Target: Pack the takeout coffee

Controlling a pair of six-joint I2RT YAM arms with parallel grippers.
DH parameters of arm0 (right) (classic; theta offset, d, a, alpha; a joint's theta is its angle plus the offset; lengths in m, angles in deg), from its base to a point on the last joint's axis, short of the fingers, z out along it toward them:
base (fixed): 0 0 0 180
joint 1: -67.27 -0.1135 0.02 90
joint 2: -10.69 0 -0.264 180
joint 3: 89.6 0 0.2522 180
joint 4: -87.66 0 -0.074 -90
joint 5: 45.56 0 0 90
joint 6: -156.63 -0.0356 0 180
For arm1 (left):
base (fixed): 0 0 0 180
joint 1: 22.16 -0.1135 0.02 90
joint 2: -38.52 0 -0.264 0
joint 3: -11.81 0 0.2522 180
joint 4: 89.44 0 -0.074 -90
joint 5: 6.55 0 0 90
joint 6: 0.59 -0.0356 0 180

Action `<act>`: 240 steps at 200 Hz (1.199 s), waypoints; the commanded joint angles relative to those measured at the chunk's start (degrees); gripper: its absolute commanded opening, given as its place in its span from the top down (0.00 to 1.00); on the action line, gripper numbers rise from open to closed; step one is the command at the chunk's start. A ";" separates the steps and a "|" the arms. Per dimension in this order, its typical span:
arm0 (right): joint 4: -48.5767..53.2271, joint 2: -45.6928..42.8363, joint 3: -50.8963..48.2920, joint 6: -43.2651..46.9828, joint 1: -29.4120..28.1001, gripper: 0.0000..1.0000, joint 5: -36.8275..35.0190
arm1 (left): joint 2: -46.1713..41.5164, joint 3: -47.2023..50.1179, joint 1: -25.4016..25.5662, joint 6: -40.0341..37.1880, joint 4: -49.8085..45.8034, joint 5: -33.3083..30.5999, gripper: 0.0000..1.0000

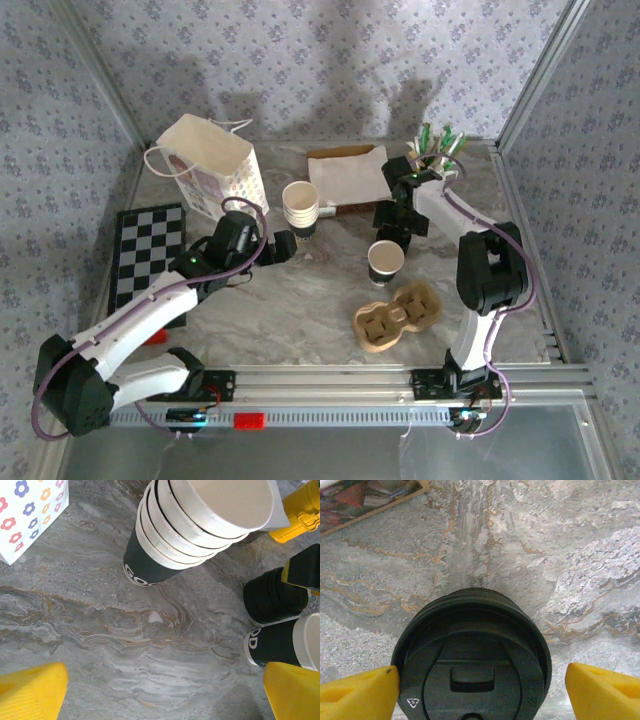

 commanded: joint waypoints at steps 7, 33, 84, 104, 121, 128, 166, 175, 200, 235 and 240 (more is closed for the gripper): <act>0.12 -1.52 -1.73 0.66 2.31 0.16 -0.37 | 0.19 -2.36 0.43 -0.99 -0.18 0.95 0.00; -0.89 -4.06 -4.40 0.72 5.65 0.19 0.46 | 0.86 -2.76 0.56 -1.02 0.18 1.44 0.00; -2.31 -9.45 -9.41 1.04 11.95 0.18 2.43 | 2.82 -4.00 1.62 -1.26 0.70 1.92 0.00; -2.42 -11.12 -9.73 0.48 12.16 0.12 2.53 | 3.52 -4.59 1.84 -1.43 0.71 1.93 0.00; -2.78 -12.29 -10.51 -0.48 12.11 0.09 3.21 | 3.84 -4.94 2.00 -1.36 0.57 1.92 0.00; -3.40 -12.78 -11.24 -0.89 12.02 0.09 3.93 | 3.90 -5.05 2.08 -1.46 0.53 1.80 0.00; -3.64 -11.69 -13.12 -2.56 11.84 0.08 5.27 | 3.98 -5.25 2.47 -1.66 0.14 1.43 0.00; -3.83 -11.58 -13.50 -2.56 11.84 0.09 5.45 | 3.98 -5.33 2.53 -1.74 -0.16 1.49 0.00; -4.48 -11.46 -13.81 -3.06 11.65 0.12 4.88 | 3.94 -5.32 2.57 -1.99 -0.44 1.31 0.00; -3.81 -11.00 -13.92 -3.67 11.71 0.12 5.22 | 4.17 -5.34 2.56 -1.97 -0.38 1.37 0.00; -3.79 -10.96 -13.92 -3.70 11.71 0.12 5.21 | 4.24 -5.33 2.57 -1.95 -0.44 1.39 0.00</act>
